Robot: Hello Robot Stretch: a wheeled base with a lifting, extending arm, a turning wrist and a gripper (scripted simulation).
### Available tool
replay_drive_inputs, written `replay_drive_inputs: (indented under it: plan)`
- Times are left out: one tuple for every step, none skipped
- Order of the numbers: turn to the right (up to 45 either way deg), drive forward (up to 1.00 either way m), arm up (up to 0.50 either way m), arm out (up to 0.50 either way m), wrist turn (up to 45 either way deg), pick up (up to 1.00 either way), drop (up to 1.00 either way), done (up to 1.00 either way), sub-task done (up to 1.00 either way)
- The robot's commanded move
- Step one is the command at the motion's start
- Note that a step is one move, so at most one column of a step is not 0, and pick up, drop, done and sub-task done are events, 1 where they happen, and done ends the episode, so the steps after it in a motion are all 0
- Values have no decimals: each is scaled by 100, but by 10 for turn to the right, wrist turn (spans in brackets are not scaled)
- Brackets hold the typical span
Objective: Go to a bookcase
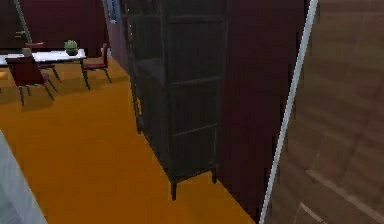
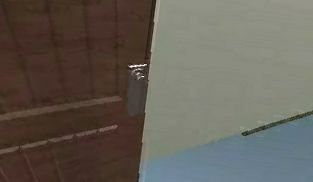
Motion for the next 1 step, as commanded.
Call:
replay_drive_inputs:
  plan:
    - [0, 25, 0, 0, 0, 0, 0, 0, 0]
